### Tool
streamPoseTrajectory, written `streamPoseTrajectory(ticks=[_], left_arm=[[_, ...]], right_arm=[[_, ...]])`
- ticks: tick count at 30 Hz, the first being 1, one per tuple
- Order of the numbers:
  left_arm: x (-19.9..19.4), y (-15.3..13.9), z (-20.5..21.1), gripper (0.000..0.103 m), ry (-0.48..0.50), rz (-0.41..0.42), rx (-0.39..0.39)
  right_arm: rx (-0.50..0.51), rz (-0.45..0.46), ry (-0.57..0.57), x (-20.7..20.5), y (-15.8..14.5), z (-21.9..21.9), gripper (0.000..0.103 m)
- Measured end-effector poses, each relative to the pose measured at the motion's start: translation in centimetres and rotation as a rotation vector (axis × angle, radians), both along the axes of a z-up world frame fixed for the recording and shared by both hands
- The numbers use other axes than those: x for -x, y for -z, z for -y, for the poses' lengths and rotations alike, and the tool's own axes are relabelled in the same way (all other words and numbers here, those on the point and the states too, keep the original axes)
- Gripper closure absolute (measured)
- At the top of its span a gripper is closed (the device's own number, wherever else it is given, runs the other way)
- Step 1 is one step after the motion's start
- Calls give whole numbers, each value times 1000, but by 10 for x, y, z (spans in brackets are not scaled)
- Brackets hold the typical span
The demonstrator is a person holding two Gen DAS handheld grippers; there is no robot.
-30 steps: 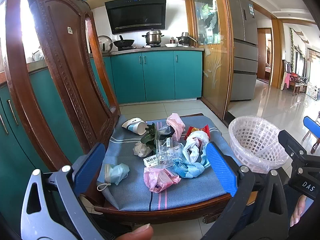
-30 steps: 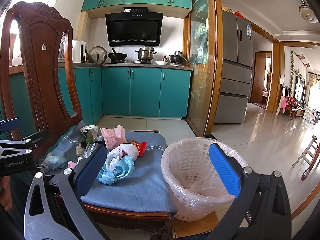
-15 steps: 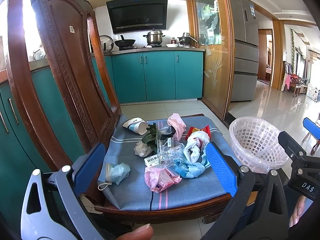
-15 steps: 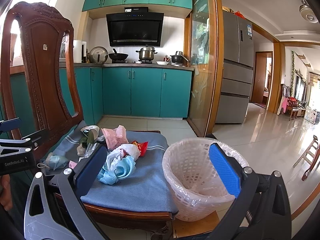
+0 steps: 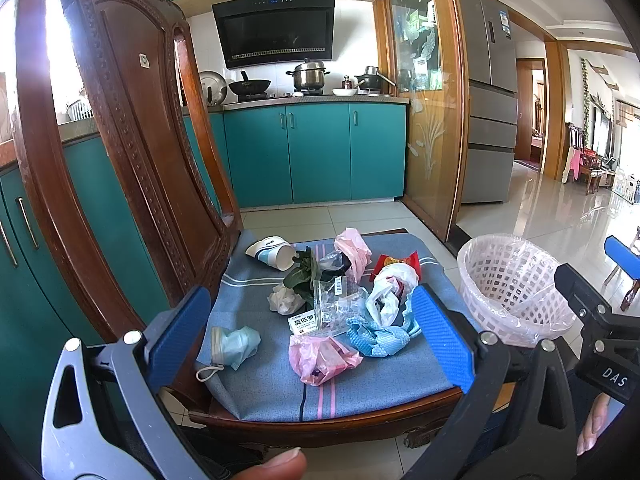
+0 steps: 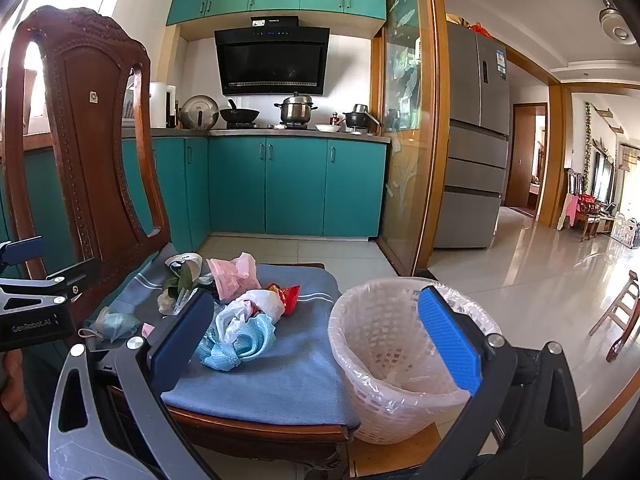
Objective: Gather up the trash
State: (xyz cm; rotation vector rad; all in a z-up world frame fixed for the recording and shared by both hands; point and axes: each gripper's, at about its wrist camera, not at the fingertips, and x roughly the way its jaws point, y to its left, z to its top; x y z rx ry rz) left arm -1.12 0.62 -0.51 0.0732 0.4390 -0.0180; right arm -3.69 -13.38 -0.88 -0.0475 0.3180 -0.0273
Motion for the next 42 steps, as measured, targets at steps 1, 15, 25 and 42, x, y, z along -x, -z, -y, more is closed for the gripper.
streamPoseTrajectory(ticks=[1, 15, 25, 42], left_arm=[[-1, 0, 0, 3, 0, 0, -1], [-1, -6, 1, 3, -1, 1, 8], [-1, -7, -6, 3, -25, -10, 11], [-5, 6, -26, 3, -96, -137, 24]], right_arm=[[2, 1, 0, 0, 1, 1, 3], [-7, 10, -10, 0, 1, 4, 3], [-7, 9, -17, 1, 0, 1, 3], [-43, 5, 25, 18, -14, 8, 3]])
